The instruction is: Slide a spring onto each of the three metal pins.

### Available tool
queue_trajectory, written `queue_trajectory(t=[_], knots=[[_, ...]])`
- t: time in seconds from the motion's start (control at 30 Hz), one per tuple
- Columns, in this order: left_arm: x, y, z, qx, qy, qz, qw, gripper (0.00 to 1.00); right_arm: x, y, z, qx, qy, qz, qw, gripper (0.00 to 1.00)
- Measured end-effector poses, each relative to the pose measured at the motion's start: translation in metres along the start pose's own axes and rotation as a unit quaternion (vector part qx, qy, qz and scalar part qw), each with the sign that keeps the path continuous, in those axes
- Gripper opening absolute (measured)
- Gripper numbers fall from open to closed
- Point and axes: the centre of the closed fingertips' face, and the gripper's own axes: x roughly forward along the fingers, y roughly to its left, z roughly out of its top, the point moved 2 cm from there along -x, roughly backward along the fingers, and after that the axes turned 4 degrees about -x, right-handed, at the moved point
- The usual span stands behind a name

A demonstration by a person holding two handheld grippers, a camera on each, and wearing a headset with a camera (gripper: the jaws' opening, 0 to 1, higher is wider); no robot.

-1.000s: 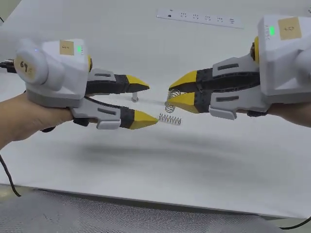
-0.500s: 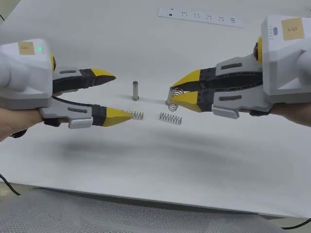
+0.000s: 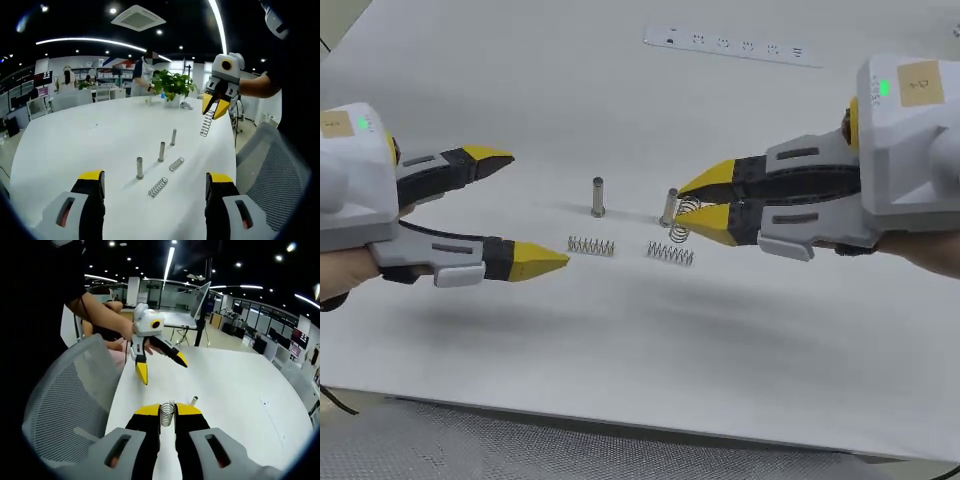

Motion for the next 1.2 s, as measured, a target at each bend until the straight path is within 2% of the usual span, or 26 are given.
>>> queue_trajectory(t=[0.3, 0.6, 0.93, 1.2], knots=[[0.001, 0.003, 0.001, -0.012, -0.007, 0.011, 0.9998, 0.92, 0.001, 0.002, -0.002, -0.005, 0.007, 0.002, 1.0000, 0.07], [0.004, 0.005, 0.002, -0.023, -0.013, 0.016, 0.9995, 0.97, 0.000, 0.001, -0.005, -0.004, 0.013, -0.001, 0.9999, 0.07], [0.006, 0.006, 0.001, -0.025, -0.014, 0.020, 0.9994, 0.98, -0.003, -0.002, -0.012, -0.002, 0.020, -0.007, 0.9998, 0.07], [0.007, 0.007, 0.005, -0.030, -0.022, 0.021, 0.9991, 0.98, -0.007, -0.007, -0.019, -0.001, 0.026, -0.014, 0.9996, 0.07]])
